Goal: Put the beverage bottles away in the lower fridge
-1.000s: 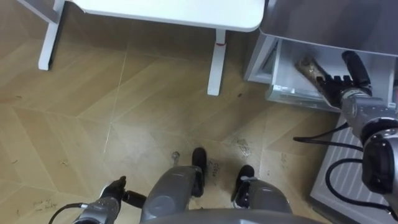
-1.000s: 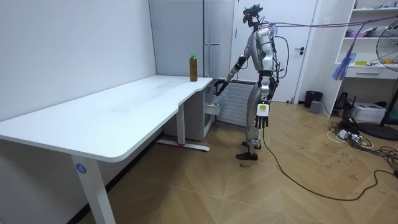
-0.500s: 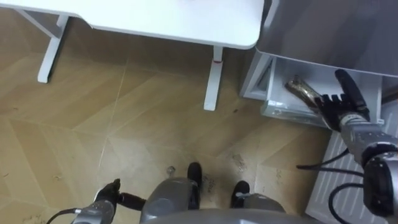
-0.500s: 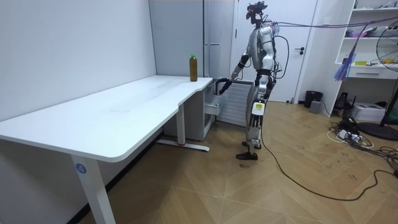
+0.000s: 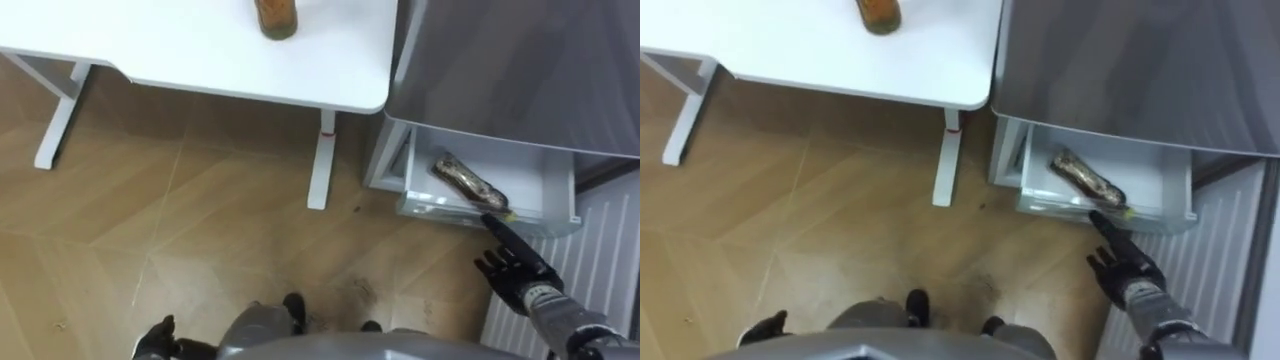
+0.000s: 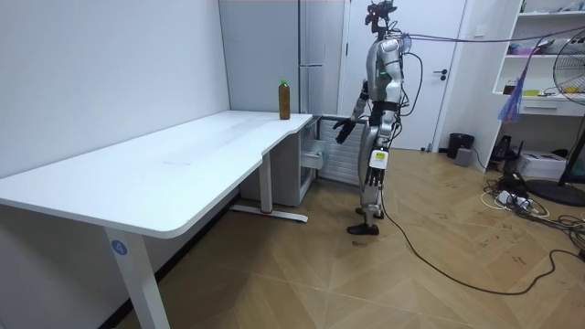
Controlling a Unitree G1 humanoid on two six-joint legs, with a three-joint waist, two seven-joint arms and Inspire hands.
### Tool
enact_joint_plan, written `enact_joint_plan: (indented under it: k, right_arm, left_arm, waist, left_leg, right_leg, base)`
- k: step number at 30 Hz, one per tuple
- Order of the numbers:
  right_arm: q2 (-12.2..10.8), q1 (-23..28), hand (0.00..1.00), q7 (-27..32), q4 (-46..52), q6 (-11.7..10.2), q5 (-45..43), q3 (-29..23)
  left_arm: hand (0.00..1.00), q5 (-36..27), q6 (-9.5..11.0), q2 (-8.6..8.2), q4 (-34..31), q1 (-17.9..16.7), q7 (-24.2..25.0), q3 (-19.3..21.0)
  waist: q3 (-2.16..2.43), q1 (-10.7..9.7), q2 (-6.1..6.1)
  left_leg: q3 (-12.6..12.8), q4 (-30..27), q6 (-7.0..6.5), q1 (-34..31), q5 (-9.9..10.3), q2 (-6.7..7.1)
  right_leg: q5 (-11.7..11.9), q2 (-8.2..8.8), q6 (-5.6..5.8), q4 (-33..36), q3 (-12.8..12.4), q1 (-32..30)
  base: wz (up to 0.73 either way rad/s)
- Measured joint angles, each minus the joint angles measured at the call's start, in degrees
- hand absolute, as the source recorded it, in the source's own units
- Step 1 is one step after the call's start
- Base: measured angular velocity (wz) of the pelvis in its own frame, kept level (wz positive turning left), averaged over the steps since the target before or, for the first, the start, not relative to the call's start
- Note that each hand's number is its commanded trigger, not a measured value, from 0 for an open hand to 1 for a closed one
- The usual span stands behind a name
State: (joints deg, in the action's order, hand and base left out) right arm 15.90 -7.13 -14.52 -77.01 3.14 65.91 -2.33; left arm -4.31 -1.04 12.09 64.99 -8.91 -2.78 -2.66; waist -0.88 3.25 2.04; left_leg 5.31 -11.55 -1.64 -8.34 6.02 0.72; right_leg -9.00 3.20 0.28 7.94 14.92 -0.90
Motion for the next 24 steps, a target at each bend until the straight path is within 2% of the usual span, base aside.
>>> enact_joint_plan:
  k: [5, 9, 13, 15, 21, 24]
  right_arm:
    - [-0.9, 1.9, 0.00, 0.1, 1.7, -1.0, -13.7, 1.9]
    - [-2.0, 4.0, 0.00, 0.7, 1.7, -1.3, -22.2, 3.7]
    - [-3.5, 5.8, 0.00, 1.4, 1.6, -1.2, -30.0, 3.7]
    - [-4.3, 6.7, 0.00, 2.5, 1.6, -1.3, -35.8, 5.8]
    - [-5.8, 8.8, 0.00, 6.1, 1.9, -1.7, -46.4, 6.7]
    - [-6.1, 9.1, 0.00, 7.6, 2.0, -1.9, -48.6, 6.6]
  left_arm:
    - [0.00, 0.0, 1.4, 0.03, -0.2, 0.1, -1.6, 1.5]
    - [0.00, 0.1, 1.4, -0.44, -0.1, 0.9, -1.6, 2.6]
    - [0.00, 0.3, 1.4, -1.66, -0.2, 0.7, -1.6, 4.9]
    - [0.00, 0.3, 1.4, -2.41, -0.2, 0.9, -1.6, 4.7]
    - [0.00, 0.4, 1.4, -2.47, -0.2, 0.6, -1.6, 4.8]
    - [0.00, 0.5, 1.4, -2.53, -0.2, 0.2, -1.6, 4.8]
  waist:
    - [0.32, -0.4, 0.67]
    - [0.35, -0.4, 1.00]
    - [0.29, -1.3, 0.89]
    - [0.36, -1.3, 0.77]
    - [0.28, -1.4, 0.49]
    - [0.29, -1.4, 0.39]
  left_leg:
    - [0.1, 1.1, 0.16, 2.8, 0.4, 0.17]
    - [0.1, 1.1, 0.33, 4.0, 0.8, 0.23]
    - [-0.2, 1.1, 0.34, 5.9, 1.5, 0.48]
    - [-0.3, 1.1, 0.32, 6.6, 1.8, 0.58]
    - [-0.2, 1.1, 0.20, 7.4, 2.5, 0.69]
    - [-0.2, 1.1, 0.20, 8.0, 2.8, 0.73]
  right_leg:
    - [-0.5, 0.04, 0.11, -0.2, -0.4, 2.4]
    - [-0.8, 0.06, 0.14, -0.3, -0.5, 3.9]
    - [-1.5, 0.25, 0.29, -0.4, -0.6, 5.8]
    - [-1.8, 0.30, 0.40, -0.3, -1.3, 6.2]
    - [-1.9, 0.22, 0.50, -0.3, -3.3, 6.7]
    - [-1.9, 0.15, 0.52, -0.3, -4.1, 6.9]
  base:
    - [-0.03]
    - [0.00]
    - [0.01]
    - [-0.05]
    - [-0.08]
    - [-0.14]
